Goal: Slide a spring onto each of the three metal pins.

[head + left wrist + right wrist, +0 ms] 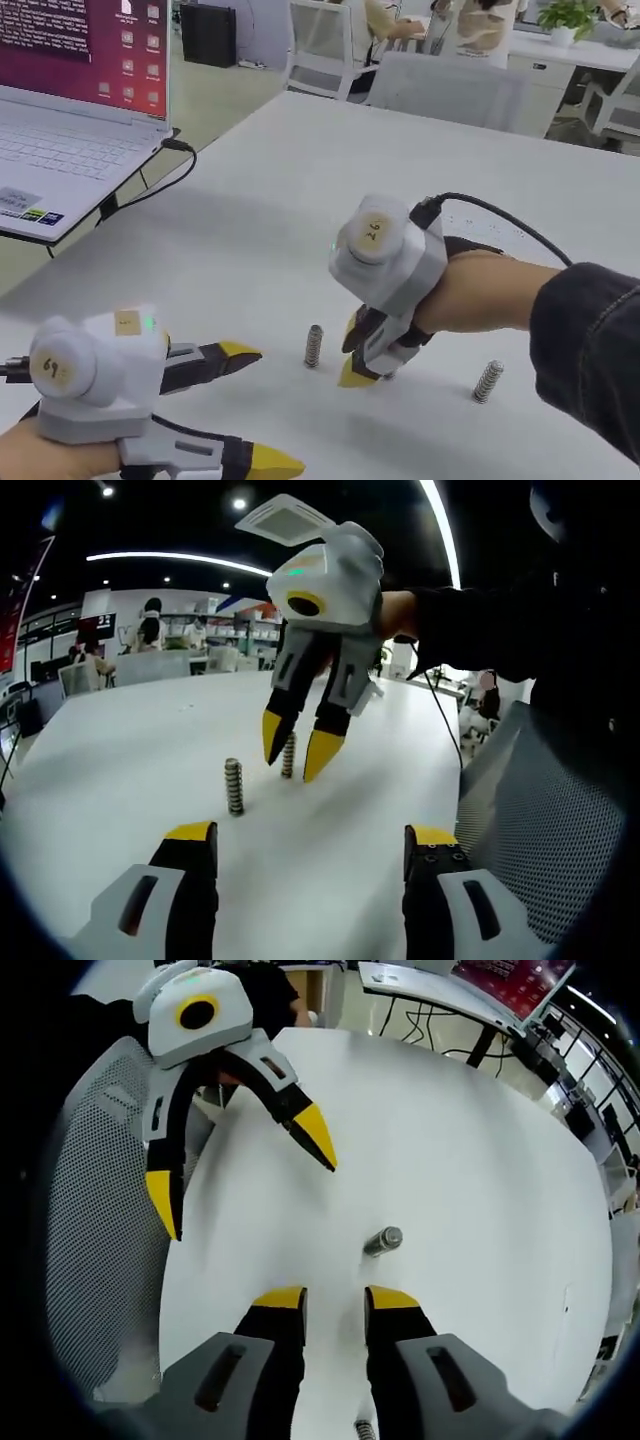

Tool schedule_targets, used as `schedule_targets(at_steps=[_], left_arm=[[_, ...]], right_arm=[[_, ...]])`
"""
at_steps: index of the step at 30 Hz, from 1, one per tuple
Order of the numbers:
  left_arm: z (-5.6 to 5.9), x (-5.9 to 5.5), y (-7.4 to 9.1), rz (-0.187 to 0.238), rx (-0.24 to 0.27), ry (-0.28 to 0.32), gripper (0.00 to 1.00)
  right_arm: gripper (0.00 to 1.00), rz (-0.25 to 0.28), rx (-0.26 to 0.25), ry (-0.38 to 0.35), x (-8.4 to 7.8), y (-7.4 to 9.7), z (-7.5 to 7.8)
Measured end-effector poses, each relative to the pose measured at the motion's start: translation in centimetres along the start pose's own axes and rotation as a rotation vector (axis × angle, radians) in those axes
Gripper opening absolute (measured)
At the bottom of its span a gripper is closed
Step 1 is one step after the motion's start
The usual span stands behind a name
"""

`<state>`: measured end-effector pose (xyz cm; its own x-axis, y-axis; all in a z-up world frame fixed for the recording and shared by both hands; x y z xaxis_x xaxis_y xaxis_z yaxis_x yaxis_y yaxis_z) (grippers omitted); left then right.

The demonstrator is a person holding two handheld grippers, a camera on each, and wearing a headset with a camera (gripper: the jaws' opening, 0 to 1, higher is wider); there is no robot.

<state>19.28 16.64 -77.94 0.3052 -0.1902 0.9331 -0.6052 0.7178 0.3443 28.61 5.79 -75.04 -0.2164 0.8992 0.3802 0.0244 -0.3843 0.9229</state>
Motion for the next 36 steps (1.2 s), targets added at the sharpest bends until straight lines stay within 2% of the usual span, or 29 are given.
schedule_targets(at_steps=[7,8,12,15,20,25,36], left_arm=[[0.1,0.1,-0.1,-0.003,-0.006,-0.002,0.73],[0.1,0.1,-0.1,-0.004,-0.007,-0.003,0.73],[0.3,0.1,0.0,-0.008,-0.012,-0.005,0.73],[0.4,0.1,-0.1,-0.011,-0.014,-0.006,0.73],[0.5,0.2,-0.1,-0.015,-0.017,-0.007,0.73],[0.6,0.2,0.1,-0.018,-0.020,-0.009,0.73],[0.9,0.3,0.0,-0.015,-0.035,-0.002,0.75]], right_arm=[[0.23,0.065,-0.020,-0.040,-0.5,0.9,-1.3],[0.24,0.087,-0.027,-0.053,-0.5,1.1,-1.5],[0.25,0.123,-0.024,-0.076,-1.0,1.4,-2.4],[0.27,0.139,-0.040,-0.091,-1.5,1.5,-2.8],[0.28,0.197,-0.062,-0.122,-2.0,2.0,-3.3],[0.30,0.259,-0.055,-0.162,-2.2,2.4,-4.1],[0.36,0.319,-0.087,-0.211,-4.2,3.0,-5.3]])
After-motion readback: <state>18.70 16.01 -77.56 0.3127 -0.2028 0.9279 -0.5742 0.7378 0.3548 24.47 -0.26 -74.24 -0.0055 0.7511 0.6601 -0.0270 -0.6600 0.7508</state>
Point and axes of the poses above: the centre of the closed fingertips' face, and the gripper's own axes: y roughly backward along the fingers, z roughly to its right, x roughly out of its top, the point moved 7 cm from there along y, roughly backward along the fingers, and after that the axes turned 1 degree about -z, right-handed, at the moved point
